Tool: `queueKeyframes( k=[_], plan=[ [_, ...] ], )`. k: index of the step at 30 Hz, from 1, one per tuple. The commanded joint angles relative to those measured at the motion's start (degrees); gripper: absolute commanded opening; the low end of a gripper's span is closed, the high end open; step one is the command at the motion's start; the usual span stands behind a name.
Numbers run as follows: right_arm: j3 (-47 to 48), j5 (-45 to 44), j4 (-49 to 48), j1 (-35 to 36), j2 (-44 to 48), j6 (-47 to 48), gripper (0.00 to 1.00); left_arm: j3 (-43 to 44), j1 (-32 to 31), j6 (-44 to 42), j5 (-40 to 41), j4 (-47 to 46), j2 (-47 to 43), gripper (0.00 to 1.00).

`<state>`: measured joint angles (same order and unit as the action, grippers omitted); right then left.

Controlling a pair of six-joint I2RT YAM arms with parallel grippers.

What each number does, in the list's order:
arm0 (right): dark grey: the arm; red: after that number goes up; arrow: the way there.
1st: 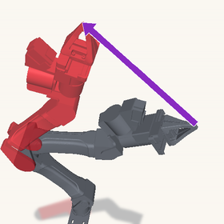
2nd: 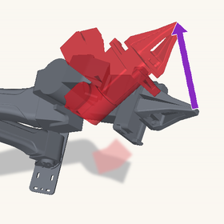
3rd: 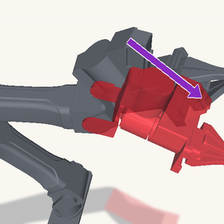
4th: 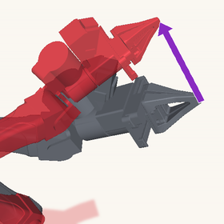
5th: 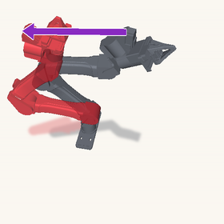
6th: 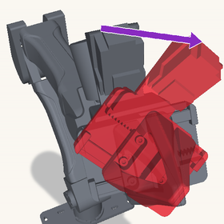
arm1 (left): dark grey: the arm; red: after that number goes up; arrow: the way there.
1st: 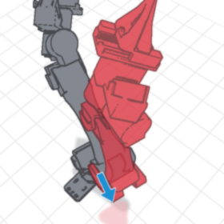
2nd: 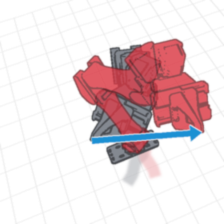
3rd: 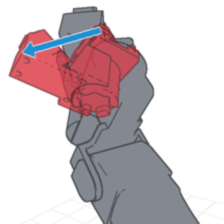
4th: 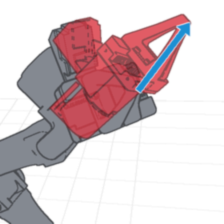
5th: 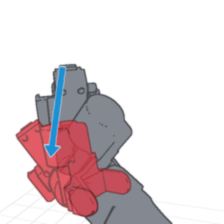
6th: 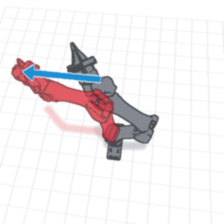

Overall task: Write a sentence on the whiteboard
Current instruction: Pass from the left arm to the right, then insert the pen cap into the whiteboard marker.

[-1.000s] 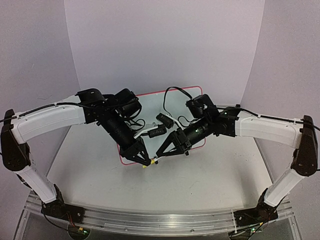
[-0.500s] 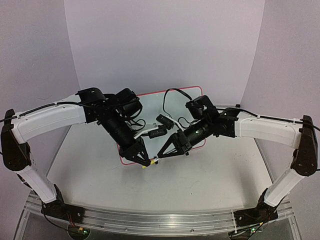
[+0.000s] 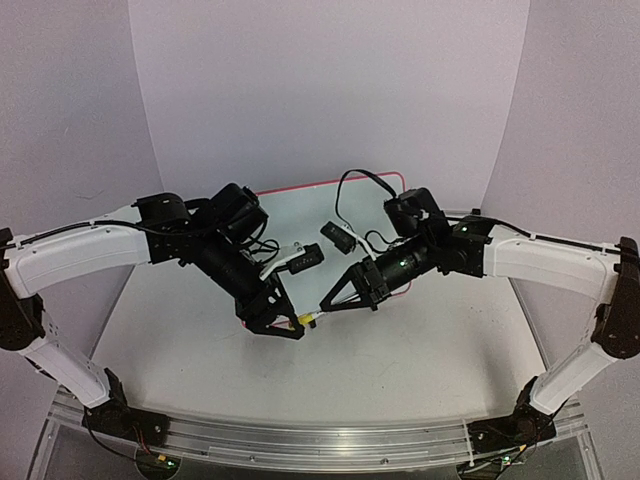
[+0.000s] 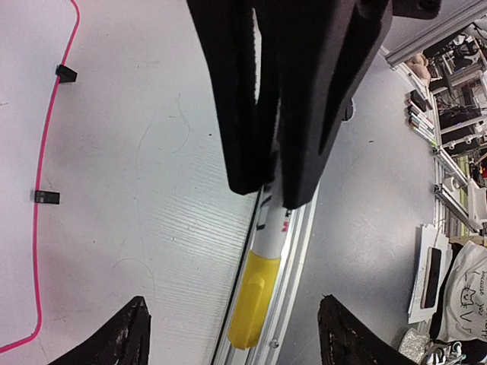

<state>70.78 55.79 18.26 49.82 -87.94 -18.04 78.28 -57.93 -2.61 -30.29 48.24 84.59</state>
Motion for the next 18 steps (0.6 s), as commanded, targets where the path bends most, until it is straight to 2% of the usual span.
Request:
queueKeyframes(
  k=[1,3,4,13,18],
  plan=[
    [-0.07,0.32,-3.55,0.20,2.95,0.63,0.00,-0.63,0.01,2.37,-3.28,-5.55,-1.89,0.74],
    [-0.40,0.61,-3.62,0.20,2.92,0.47,0.00,-1.01,0.01,3.92,-4.26,-6.70,-2.02,0.70],
    [-0.56,1.07,-3.72,0.21,2.82,0.41,0.00,-1.06,0.01,4.16,-4.76,-7.20,-2.03,0.65],
    [-1.72,2.13,-4.22,0.26,3.73,0.32,0.00,-0.48,0.06,4.40,-8.26,-8.08,-1.18,0.02],
    [-2.80,5.83,-4.55,-1.99,5.59,2.34,0.00,-1.75,0.03,3.95,-8.32,-6.40,-2.15,0.00]
  ],
)
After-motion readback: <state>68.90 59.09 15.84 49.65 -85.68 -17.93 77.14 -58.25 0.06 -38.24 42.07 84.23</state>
